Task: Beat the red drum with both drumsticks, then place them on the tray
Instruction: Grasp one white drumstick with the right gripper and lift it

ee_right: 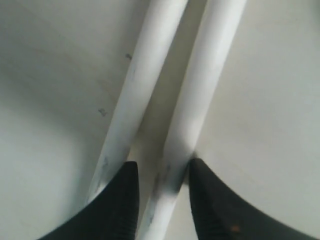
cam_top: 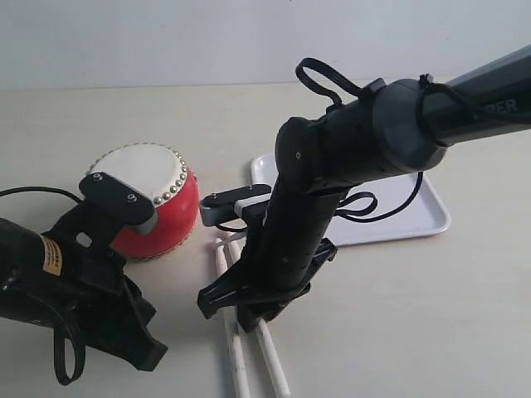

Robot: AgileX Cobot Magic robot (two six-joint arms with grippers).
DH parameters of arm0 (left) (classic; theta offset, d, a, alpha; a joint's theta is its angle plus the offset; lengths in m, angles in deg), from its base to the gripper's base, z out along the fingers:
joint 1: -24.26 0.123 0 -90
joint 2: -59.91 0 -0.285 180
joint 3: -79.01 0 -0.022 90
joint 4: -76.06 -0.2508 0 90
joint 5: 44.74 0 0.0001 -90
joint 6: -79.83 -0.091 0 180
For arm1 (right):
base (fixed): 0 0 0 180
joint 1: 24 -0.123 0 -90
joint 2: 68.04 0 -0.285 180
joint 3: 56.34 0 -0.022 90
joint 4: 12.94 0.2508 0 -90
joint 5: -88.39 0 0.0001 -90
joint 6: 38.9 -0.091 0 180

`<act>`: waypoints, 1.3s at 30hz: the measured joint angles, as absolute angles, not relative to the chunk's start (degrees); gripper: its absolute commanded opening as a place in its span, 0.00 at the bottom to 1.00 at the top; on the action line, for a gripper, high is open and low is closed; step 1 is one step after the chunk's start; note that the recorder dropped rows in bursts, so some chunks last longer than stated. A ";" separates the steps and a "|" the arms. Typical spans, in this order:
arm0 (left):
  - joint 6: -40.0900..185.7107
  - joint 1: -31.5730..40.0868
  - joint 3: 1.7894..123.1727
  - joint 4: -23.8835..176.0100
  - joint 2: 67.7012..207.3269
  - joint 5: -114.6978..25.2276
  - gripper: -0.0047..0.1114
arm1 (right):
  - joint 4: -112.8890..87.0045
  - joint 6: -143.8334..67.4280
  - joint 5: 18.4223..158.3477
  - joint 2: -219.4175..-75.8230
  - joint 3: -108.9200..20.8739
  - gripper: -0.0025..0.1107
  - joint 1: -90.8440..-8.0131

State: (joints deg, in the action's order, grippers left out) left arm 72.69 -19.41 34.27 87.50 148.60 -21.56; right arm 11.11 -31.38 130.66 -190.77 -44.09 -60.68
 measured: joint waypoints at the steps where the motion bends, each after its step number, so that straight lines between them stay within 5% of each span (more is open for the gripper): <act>1: 72.69 -19.41 34.27 87.50 148.60 -21.56 0.04 | 11.45 -31.38 130.66 -190.82 -44.09 0.32 -60.68; 19: 73.88 -19.41 32.06 87.50 148.60 -22.28 0.04 | 17.04 -28.33 130.24 -192.42 -44.45 0.32 -60.68; 29: 74.27 -19.41 31.40 88.15 148.60 -23.92 0.04 | 1.92 -44.39 131.81 -192.61 -45.24 0.32 -60.80; 39: 74.27 -19.41 31.40 88.27 148.60 -24.04 0.04 | -5.70 -47.07 131.83 -192.61 -45.24 0.11 -60.80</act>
State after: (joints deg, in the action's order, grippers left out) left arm 74.27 -19.41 31.40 88.27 148.60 -24.04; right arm -5.70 -47.07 131.83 -192.61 -45.24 -60.80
